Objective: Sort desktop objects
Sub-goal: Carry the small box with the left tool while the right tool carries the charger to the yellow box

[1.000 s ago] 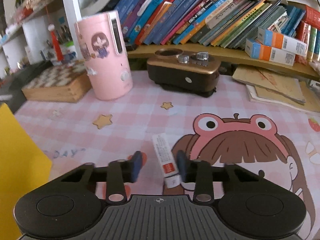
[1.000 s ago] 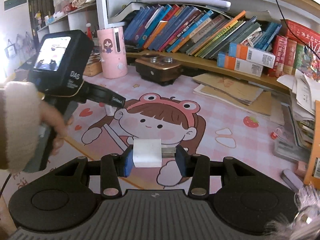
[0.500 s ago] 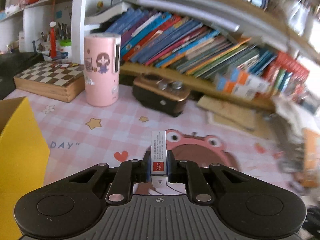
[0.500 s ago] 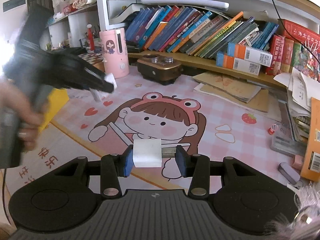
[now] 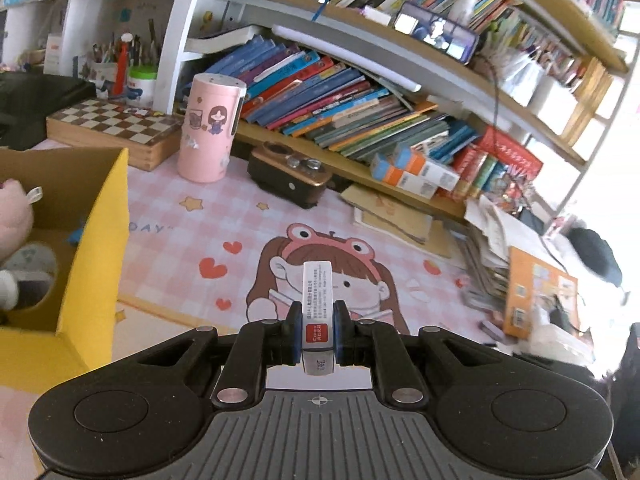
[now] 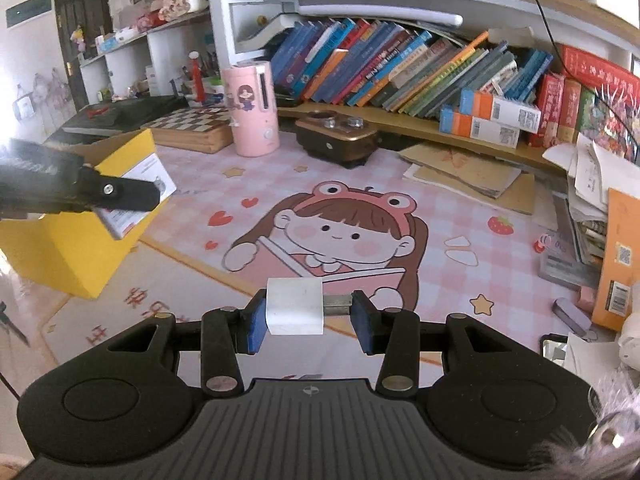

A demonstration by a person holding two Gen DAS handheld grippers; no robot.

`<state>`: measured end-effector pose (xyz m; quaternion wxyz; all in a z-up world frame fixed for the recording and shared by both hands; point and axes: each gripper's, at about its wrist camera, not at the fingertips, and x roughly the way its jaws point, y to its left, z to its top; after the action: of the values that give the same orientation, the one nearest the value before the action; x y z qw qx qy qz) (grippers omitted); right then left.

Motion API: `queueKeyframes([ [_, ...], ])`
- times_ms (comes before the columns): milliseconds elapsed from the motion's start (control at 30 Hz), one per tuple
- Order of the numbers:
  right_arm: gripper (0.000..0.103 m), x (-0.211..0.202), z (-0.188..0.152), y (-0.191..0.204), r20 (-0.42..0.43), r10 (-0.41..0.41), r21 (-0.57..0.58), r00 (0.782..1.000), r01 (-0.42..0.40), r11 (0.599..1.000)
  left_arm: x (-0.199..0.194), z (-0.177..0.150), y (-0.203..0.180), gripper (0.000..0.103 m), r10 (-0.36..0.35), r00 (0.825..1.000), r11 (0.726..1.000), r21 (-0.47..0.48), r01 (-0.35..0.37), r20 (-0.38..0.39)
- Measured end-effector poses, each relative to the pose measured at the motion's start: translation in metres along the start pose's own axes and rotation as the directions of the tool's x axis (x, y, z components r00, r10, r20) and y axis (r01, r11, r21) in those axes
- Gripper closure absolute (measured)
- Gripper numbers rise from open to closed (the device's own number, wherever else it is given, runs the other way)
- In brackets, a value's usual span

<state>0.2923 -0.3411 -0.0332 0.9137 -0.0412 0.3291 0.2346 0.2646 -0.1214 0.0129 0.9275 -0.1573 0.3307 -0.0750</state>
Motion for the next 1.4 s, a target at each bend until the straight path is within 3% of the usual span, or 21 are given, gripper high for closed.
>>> queueKeyframes([
  [500,0.063,-0.030,-0.006,0.080,0.031,0.003,-0.061,1.000,-0.001,0.998,-0.066,-0.028,0.042,0.090,-0.046,0.998,0.999,-0.018,0.046,0.032],
  [1067,0.063,-0.064,-0.043,0.186,-0.001,0.014,-0.069,1.000,-0.014,0.998,-0.142,-0.073,0.114,0.090,-0.059,0.998,0.996,-0.068,0.059,0.005],
  [1400,0.063,-0.066,-0.053,0.248,-0.026,0.066,-0.111,0.997,-0.069,0.991,-0.187,-0.092,0.161,0.090,-0.025,0.999,0.992,-0.123,0.029,0.033],
])
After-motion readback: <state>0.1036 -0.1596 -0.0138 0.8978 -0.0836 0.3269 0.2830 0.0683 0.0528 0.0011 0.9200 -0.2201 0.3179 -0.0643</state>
